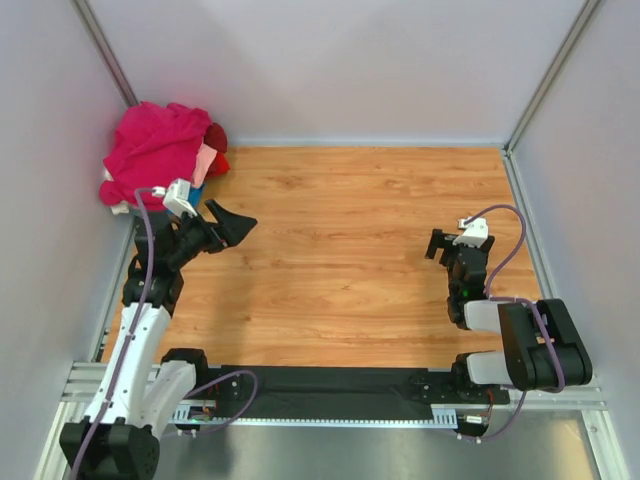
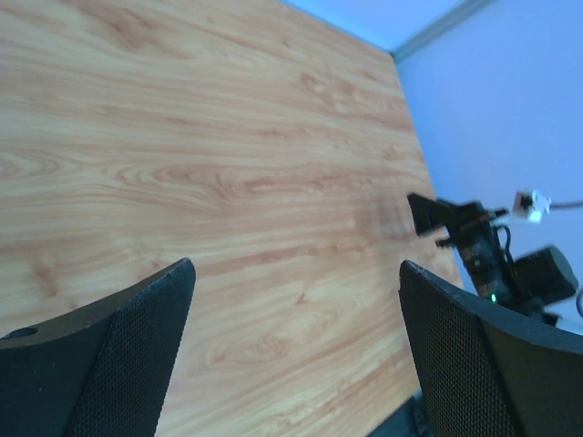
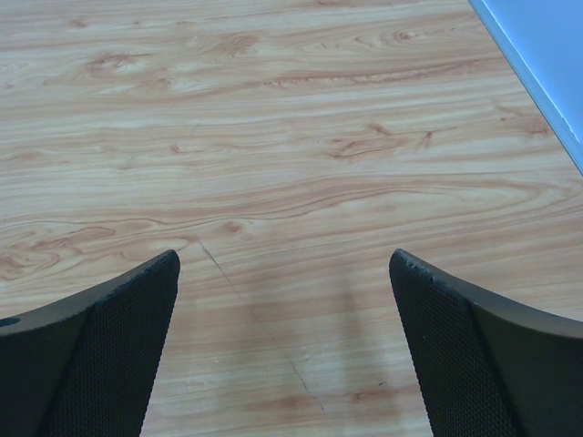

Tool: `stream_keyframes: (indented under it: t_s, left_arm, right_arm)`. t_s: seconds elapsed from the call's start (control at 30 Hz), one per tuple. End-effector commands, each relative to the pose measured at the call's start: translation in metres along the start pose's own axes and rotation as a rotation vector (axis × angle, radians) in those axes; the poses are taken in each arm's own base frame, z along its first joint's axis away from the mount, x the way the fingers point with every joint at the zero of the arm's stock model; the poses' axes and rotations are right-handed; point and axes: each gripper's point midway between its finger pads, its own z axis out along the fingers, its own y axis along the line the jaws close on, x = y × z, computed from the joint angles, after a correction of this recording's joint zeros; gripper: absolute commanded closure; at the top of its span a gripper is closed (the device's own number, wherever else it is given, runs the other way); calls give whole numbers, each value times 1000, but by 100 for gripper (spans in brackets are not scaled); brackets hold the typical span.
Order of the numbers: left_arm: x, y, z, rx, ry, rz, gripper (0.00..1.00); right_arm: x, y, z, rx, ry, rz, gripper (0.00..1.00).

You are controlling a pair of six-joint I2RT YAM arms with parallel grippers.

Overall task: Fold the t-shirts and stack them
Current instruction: Grab the tshirt from the pile

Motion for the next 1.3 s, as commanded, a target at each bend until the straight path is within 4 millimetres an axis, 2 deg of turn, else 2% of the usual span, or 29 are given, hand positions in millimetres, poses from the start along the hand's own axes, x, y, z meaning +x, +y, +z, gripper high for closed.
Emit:
stream_keyframes:
  t_s: [0.0,0.03,0.1,0.17,0.23,0.3,0.33,0.37,0.4,0.43,0.47,0.5,0.57,0.6,0.67,0.73,0.77,0.8,0.83,0.87,0.9,0.97,1.0,1.03,1.07,1.1,1.13,1.23,1.27]
  left_arm:
    - [-9,31,-12,-242,-34,-93,0]
    - [-13,26,-7,-209,-22,-55,0]
    - [-3,35,4,-234,84,-82,1]
    - [-13,25,9,-205,75,-51,5]
    - [-33,32,0,-326,-2,13,4]
    - [-53,55,-11,-514,-70,50,2]
    - [-68,53,-21,-578,-73,72,0]
    - [-73,71,-21,-684,-47,78,0]
    - [-87,85,-30,-811,-62,103,0]
    - [-107,77,-40,-869,-58,129,0]
    - [-116,81,-40,-916,-52,137,2]
    - [-132,89,-35,-980,-57,152,2]
    - [-139,100,-24,-1022,-23,184,3]
    - [-153,94,-20,-1011,-49,198,2]
    - [-162,101,-7,-1022,-33,229,1]
    - [-182,97,0,-1011,-50,263,1]
    - [-181,108,14,-1004,-10,259,1]
    - [-187,112,19,-1005,-6,253,1]
    - [-205,110,18,-1003,-41,242,0]
    - [-200,125,35,-997,5,215,1]
    - [-211,119,43,-962,-9,216,1]
    - [-214,146,53,-976,18,186,2]
    - [-222,149,56,-976,-2,189,2]
    - [-224,159,62,-986,0,184,3]
    - [-222,166,64,-999,9,179,3]
    - [-228,167,66,-999,-12,182,3]
    - [-229,171,68,-1004,-15,179,3]
    - [-239,188,66,-1045,-57,165,3]
    - [-239,197,67,-1062,-59,157,3]
  right_arm:
    - [-19,4,0,-15,-78,7,0]
    - [-19,4,1,-16,-73,6,0]
    - [-19,4,2,-13,-71,5,0]
    - [-19,3,2,-10,-72,6,0]
    - [-20,-2,4,25,-67,14,0]
    - [-20,-12,4,86,-66,39,0]
    - [-21,-17,4,121,-67,51,0]
    - [-20,-16,4,120,-65,51,0]
    - [-25,-15,3,118,-92,58,0]
    - [-21,-19,-2,147,-94,49,0]
    - [-23,-20,-5,160,-105,41,0]
    - [-26,-20,-6,172,-123,51,0]
    - [-25,-20,-7,172,-113,45,0]
    - [-27,-20,-7,171,-126,46,0]
    - [-26,-19,-7,170,-120,44,0]
    - [-27,-18,-6,168,-116,44,0]
    - [-28,-19,-5,170,-115,45,0]
    - [-26,-19,-5,172,-109,41,0]
    - [-26,-19,-5,172,-112,44,0]
    - [-26,-19,-5,172,-111,44,0]
    - [-26,-19,-5,173,-108,46,0]
    - [-27,-20,-3,175,-107,45,0]
    - [-28,-15,-3,146,-105,41,0]
    - [-51,-9,2,139,-122,-14,0]
    - [-28,-10,-8,133,-6,-65,0]
    - [-72,9,2,60,-37,-48,0]
    - [-95,8,-4,60,-77,-18,0]
    - [-120,17,-7,22,-117,51,0]
    - [-117,22,-8,0,-101,75,0]
